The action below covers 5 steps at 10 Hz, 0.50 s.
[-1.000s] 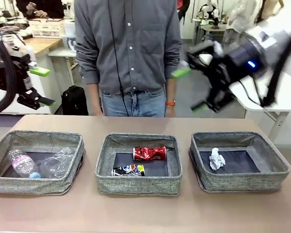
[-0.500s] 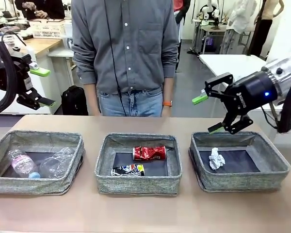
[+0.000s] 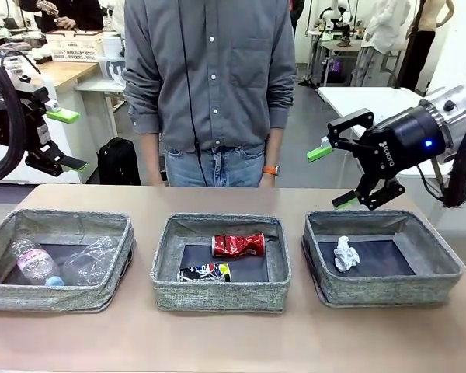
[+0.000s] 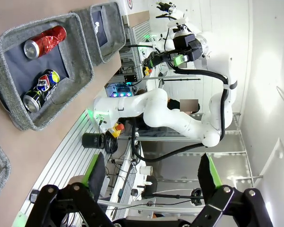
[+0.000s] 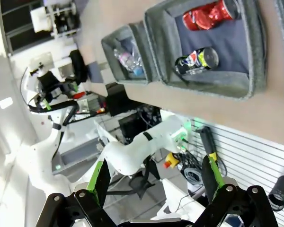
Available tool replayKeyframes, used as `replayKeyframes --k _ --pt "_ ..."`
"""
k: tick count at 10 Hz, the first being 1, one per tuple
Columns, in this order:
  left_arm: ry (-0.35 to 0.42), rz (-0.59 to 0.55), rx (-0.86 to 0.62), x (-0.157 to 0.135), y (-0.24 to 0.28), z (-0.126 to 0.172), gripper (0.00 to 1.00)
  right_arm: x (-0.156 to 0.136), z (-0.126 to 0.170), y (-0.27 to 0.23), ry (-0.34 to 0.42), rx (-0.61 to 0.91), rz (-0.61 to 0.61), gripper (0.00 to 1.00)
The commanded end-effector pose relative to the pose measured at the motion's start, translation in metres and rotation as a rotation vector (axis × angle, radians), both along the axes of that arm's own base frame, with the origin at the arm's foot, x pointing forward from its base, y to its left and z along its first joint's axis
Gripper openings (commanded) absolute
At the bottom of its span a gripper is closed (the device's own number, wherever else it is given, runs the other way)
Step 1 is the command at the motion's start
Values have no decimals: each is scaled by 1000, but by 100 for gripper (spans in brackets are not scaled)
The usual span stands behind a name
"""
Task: Sort the waste into the appropriate baskets.
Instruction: Place the picked waste into the Fabric basket indicated by the person.
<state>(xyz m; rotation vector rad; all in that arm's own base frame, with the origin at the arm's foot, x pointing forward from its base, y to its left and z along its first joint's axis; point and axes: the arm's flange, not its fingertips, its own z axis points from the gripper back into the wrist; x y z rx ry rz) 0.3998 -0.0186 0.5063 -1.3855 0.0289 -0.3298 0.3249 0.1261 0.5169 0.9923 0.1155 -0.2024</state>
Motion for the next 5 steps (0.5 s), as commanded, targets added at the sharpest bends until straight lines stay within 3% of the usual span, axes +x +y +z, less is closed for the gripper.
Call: replayKeyframes --k 1,5 --pt "2 -2 6 -1 0 2 100 0 3 1 8 25 -2 100" --pt "2 -2 6 -1 0 2 100 0 3 1 8 25 -2 100"
